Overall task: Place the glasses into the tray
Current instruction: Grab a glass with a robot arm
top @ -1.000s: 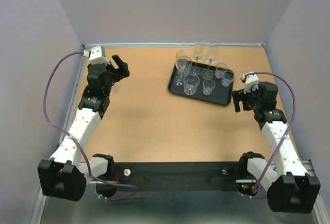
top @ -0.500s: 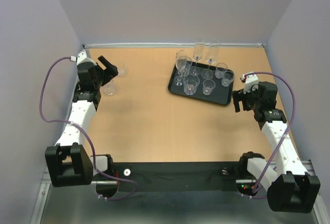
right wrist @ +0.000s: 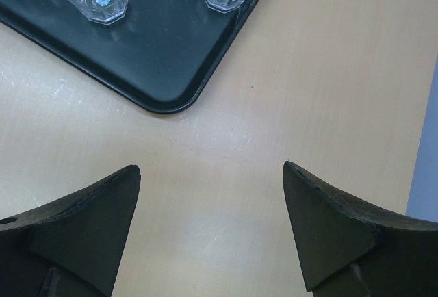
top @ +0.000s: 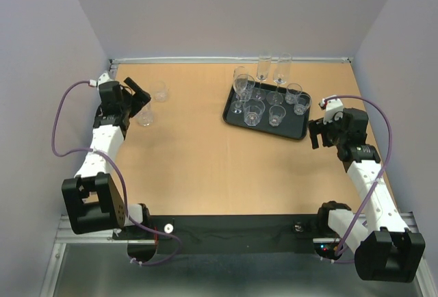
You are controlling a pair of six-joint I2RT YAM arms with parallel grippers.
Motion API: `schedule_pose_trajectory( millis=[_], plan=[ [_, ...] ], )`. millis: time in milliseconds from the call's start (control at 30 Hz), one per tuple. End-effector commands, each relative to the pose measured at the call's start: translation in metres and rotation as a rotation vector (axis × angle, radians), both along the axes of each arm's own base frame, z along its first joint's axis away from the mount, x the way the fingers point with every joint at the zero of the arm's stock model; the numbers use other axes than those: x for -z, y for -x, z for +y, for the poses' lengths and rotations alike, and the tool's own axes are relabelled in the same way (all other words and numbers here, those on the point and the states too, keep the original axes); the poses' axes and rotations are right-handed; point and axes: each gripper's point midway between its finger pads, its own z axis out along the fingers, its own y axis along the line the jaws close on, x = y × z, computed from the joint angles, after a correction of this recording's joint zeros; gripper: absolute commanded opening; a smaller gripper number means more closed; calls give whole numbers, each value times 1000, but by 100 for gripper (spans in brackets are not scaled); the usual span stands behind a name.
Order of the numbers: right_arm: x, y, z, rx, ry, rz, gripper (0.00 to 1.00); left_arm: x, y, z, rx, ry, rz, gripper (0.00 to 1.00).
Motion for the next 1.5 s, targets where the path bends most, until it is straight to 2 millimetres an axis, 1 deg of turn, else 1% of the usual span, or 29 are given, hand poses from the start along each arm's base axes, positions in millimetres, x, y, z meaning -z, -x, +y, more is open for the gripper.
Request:
schedule_pose_trajectory(
  millis=[0,67,100,167,200,267,300,333,433,567,600,667,700,733,767,800,833,867,900,933,1000,1100,1133,1200,1233,1267,1333,1367,1467],
  plan=[
    [-6,-5,-5,9,17,-32,90,-11,-8,6,-27,12,9,91],
    [-6,-5,-5,9,17,-34,90,-10,-9,10,-52,13,32,91],
    [-7,-5,-5,10,16,-35,90,-1,-8,15,-84,11,67,89],
    [-7,-5,-5,12,19,-35,90,1,-8,20,-111,8,91,88],
    [-7,-5,-5,11,18,-37,90,9,-6,27,-144,-4,128,87],
    [-8,-5,-6,12,21,-38,90,11,-6,30,-169,-3,149,86],
    [-8,-5,-6,12,21,-38,90,18,-5,33,-190,0,174,85],
    [-7,-5,-6,12,21,-37,90,18,-5,35,-200,1,175,85],
    [-7,-4,-6,14,21,-38,90,20,-7,37,-210,6,176,84],
    [-8,-4,-6,17,23,-39,90,29,-10,40,-222,7,201,79],
    [-8,-4,-6,15,23,-41,90,35,-10,41,-228,12,219,77],
    [-9,-4,-7,17,25,-42,90,40,-12,41,-232,16,234,76],
    [-8,-4,-7,18,24,-41,90,47,-12,41,-231,22,251,74],
    [-8,-4,-7,17,25,-41,90,49,-13,42,-230,25,258,74],
    [-9,-4,-7,20,25,-42,90,54,-14,41,-230,29,271,70],
    [-8,-4,-7,18,24,-41,90,56,-15,41,-224,38,274,69],
    [-9,-4,-7,18,24,-42,90,59,-15,39,-220,42,283,65],
    [-9,-4,-7,19,26,-42,90,61,-16,40,-219,42,286,64],
    [-9,-4,-7,20,25,-42,90,62,-17,40,-216,43,289,61],
    [-9,-4,-7,21,26,-42,90,64,-18,42,-222,42,295,61],
    [-10,-4,-7,20,27,-45,90,67,-19,41,-217,42,301,48],
    [-10,-4,-7,21,28,-47,90,70,-19,41,-210,42,307,36],
    [-10,-4,-7,21,28,-47,90,71,-19,41,-211,42,308,29],
    [-10,-4,-7,21,29,-49,90,72,-19,40,-195,43,309,22],
    [-10,-4,-7,21,28,-48,90,71,-20,37,-170,43,306,19],
    [-10,-4,-7,21,28,-48,90,71,-20,37,-164,37,305,11],
    [-10,-4,-7,21,29,-49,90,72,-20,28,-115,57,310,1],
    [-11,-4,-7,21,29,-50,90,72,-19,27,-103,51,312,0],
    [-11,-4,-7,21,28,-50,90,70,-17,22,-62,51,305,0]
  ],
)
